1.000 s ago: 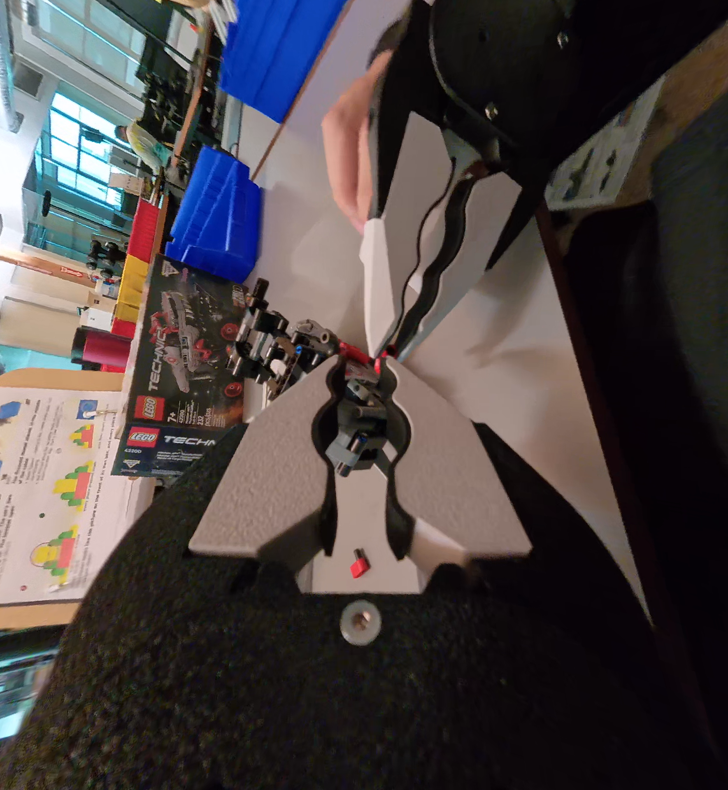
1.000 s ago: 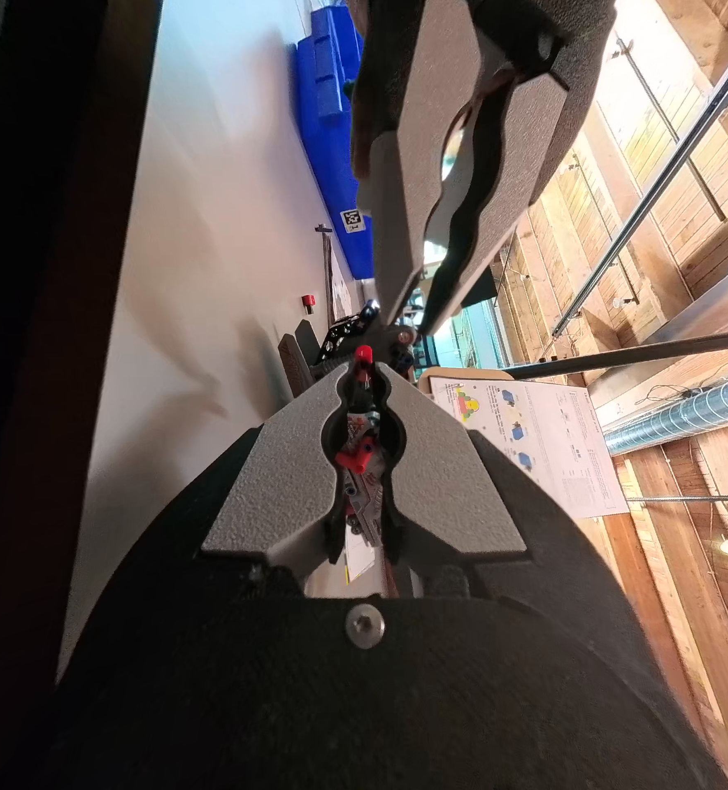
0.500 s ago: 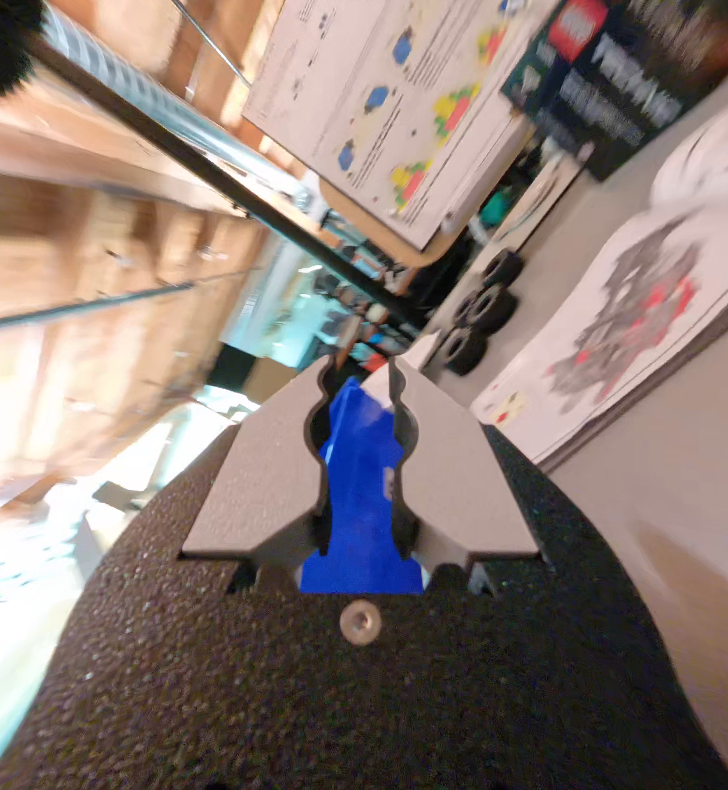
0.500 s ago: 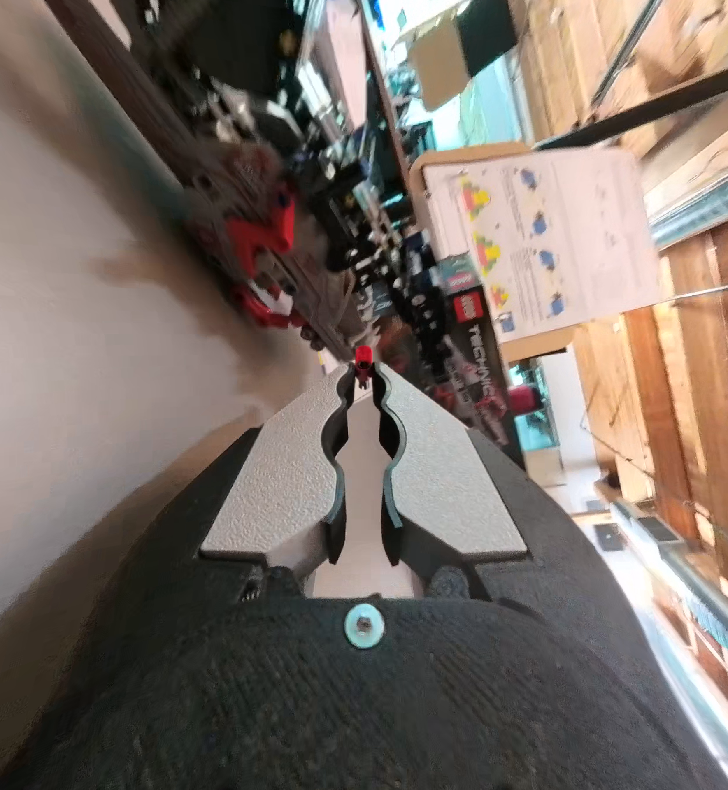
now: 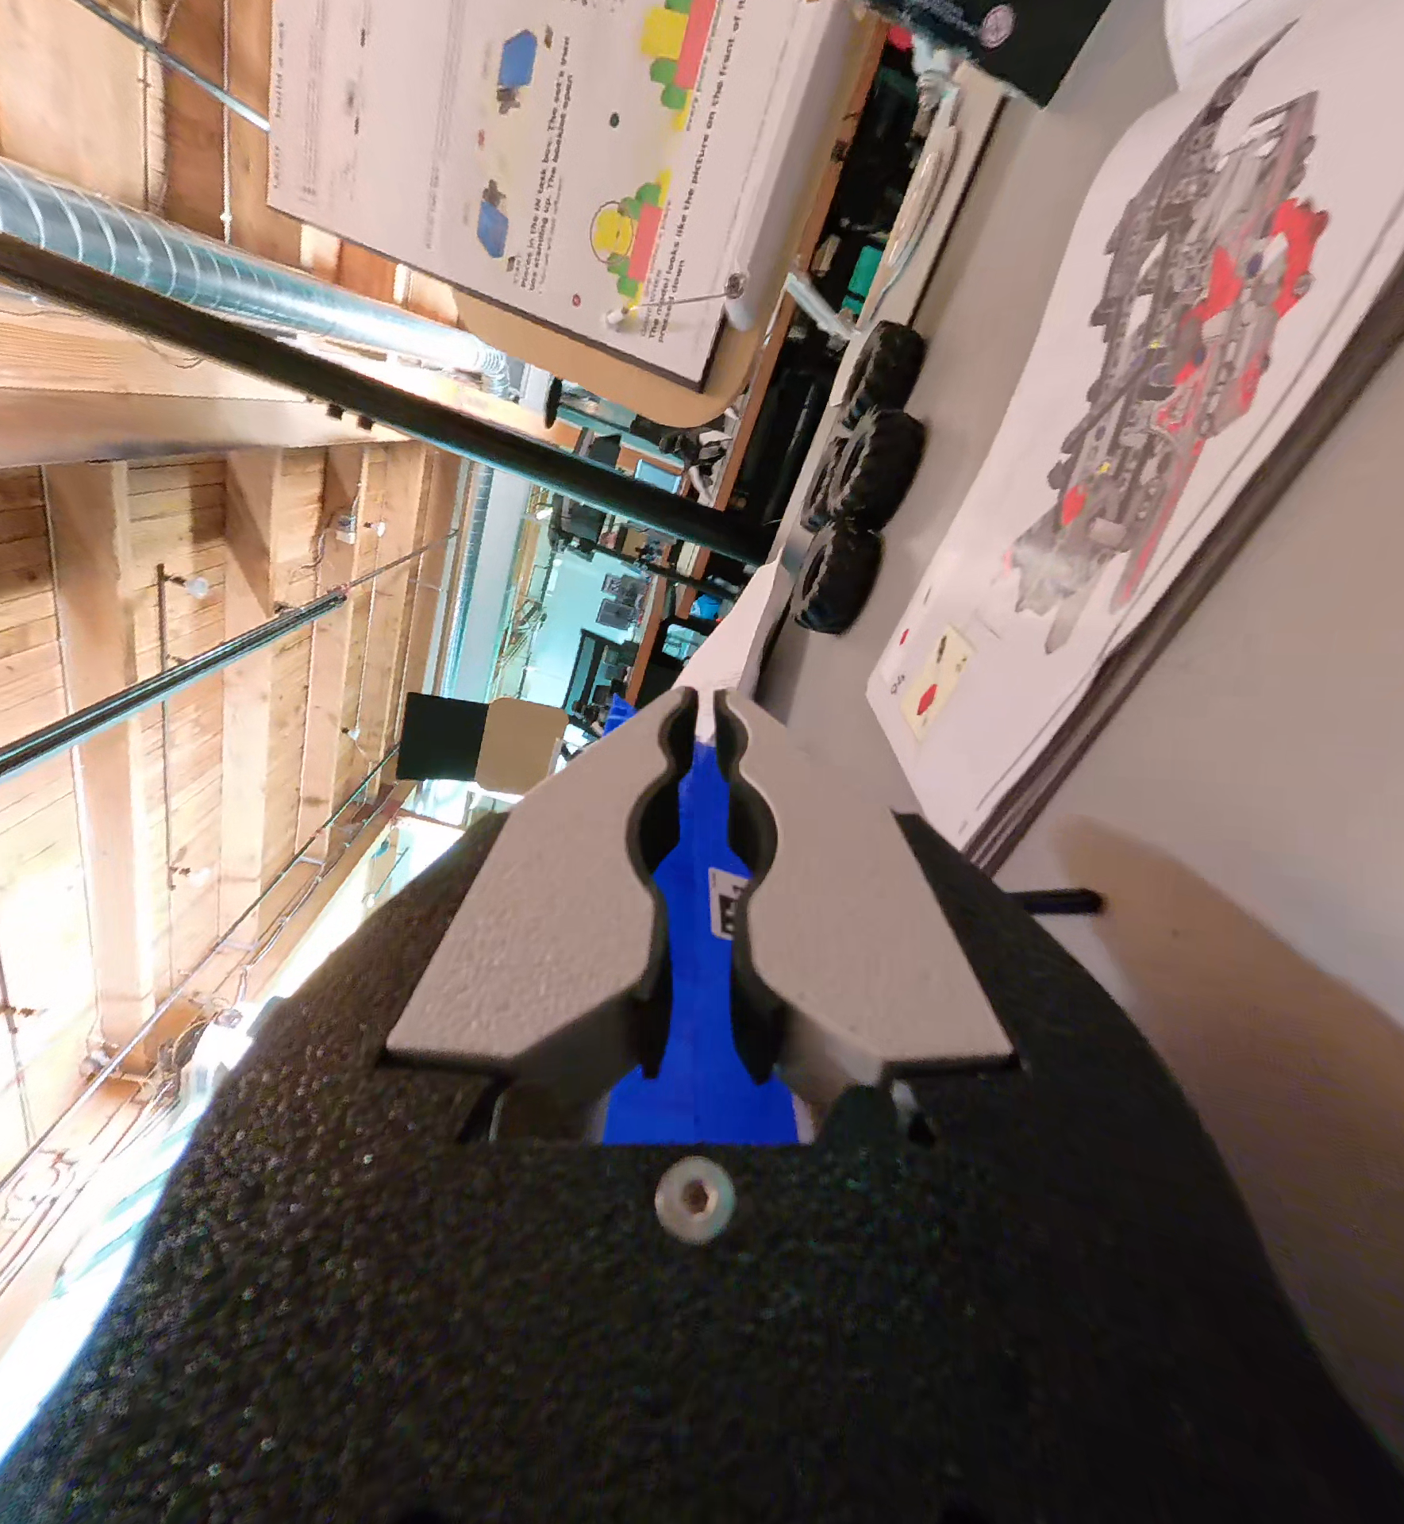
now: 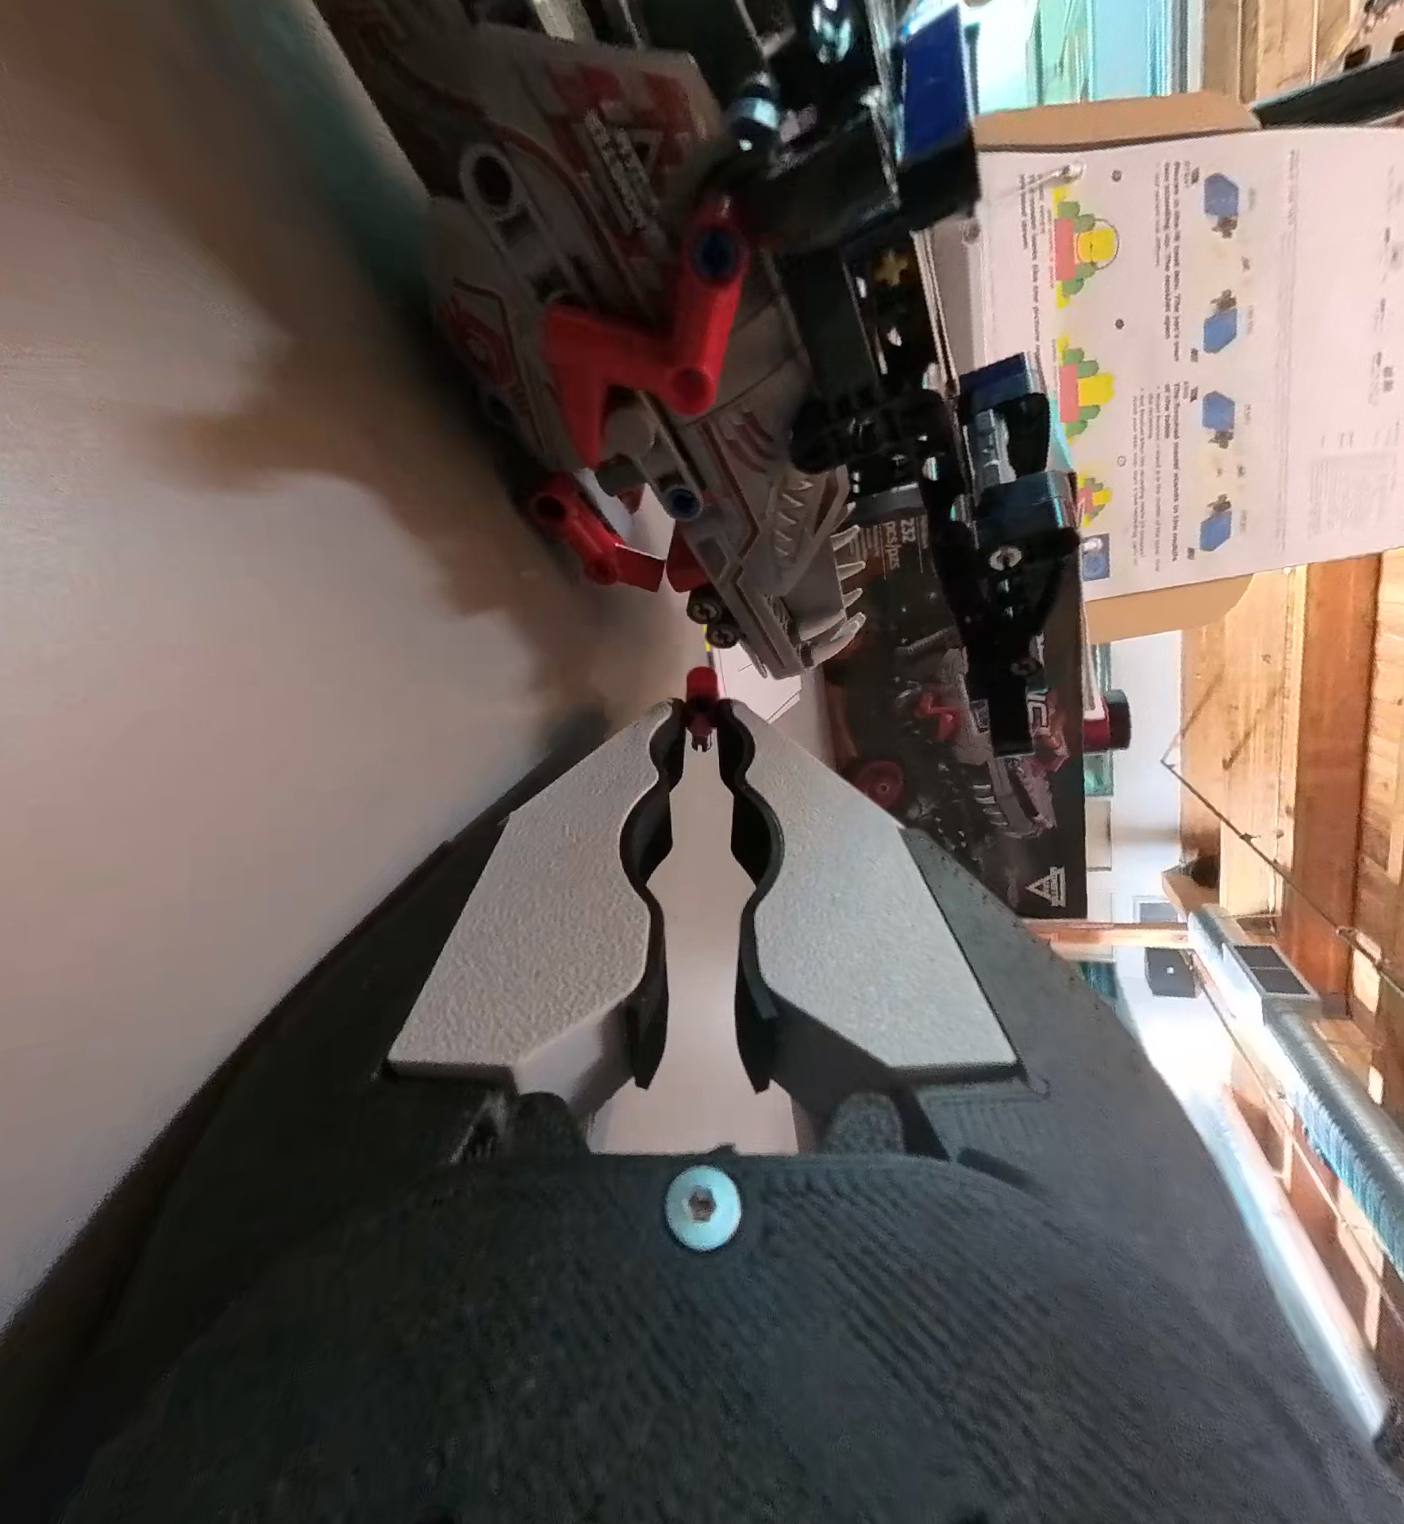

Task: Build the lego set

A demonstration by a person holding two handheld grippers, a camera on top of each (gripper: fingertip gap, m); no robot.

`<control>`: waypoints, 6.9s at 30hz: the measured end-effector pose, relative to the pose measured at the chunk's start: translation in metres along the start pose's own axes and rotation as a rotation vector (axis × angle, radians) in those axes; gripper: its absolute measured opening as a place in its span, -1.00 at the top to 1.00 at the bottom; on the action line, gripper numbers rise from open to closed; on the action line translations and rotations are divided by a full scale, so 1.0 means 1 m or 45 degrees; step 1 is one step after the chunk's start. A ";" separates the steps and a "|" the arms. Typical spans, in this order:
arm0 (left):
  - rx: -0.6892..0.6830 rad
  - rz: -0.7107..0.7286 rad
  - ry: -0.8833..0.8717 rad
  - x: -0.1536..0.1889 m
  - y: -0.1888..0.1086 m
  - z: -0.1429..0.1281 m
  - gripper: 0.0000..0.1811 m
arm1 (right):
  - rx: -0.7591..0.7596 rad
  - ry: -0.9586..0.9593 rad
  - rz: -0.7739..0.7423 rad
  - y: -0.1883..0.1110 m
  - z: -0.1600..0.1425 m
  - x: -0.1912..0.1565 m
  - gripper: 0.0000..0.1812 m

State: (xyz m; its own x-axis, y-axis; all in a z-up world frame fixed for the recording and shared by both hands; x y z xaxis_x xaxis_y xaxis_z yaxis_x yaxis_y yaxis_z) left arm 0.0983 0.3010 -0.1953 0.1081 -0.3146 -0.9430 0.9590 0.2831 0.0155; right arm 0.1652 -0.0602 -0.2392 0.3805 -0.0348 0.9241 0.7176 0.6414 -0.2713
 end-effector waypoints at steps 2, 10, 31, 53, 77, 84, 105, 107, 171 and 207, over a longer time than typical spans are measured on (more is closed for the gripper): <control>0.003 0.008 0.004 0.000 -0.001 0.001 0.98 | -0.011 0.017 -0.004 0.001 -0.001 0.000 0.93; 0.158 -0.003 -0.024 -0.004 -0.009 0.027 1.00 | -0.041 0.070 -0.012 0.002 -0.009 0.003 0.93; 0.244 -0.077 -0.279 0.004 -0.029 0.053 1.00 | 0.023 0.094 0.020 0.003 -0.008 0.003 0.93; 0.386 -0.122 -0.572 0.009 -0.016 0.078 1.00 | 0.000 0.108 0.012 0.005 -0.011 0.004 0.93; 0.405 -0.147 -0.554 0.010 -0.013 0.082 1.00 | 0.000 0.112 0.009 0.006 -0.011 0.005 0.93; 0.404 -0.141 -0.560 0.009 -0.014 0.081 1.00 | -0.002 0.106 0.009 0.006 -0.011 0.004 0.93; 0.307 0.020 -0.739 -0.011 -0.014 0.066 1.00 | -0.003 0.102 0.005 0.007 -0.011 0.005 0.93; 0.313 0.018 -0.745 -0.011 -0.015 0.066 1.00 | -0.004 0.101 0.005 0.007 -0.011 0.005 0.93; 0.710 -0.034 0.101 0.048 -0.135 0.190 0.95 | 0.769 1.383 0.362 -0.100 0.084 0.030 0.42; 0.703 0.076 0.258 0.065 -0.134 0.192 0.95 | 0.899 2.839 0.826 -0.063 0.087 -0.001 0.83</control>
State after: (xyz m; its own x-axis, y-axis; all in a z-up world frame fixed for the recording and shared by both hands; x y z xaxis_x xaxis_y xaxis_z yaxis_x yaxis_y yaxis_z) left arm 0.0268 0.0690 -0.1948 0.1662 -0.1181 -0.9790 0.9532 -0.2351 0.1902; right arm 0.0684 -0.0339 -0.1993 0.5031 0.0775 -0.8607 0.2703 0.9319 0.2419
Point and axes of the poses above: each gripper's, where its closed fingertips meet, y out along the fingers, z out of its top, x = y × z across the jaws, the point moved 8 cm from there along -y, back along the fingers
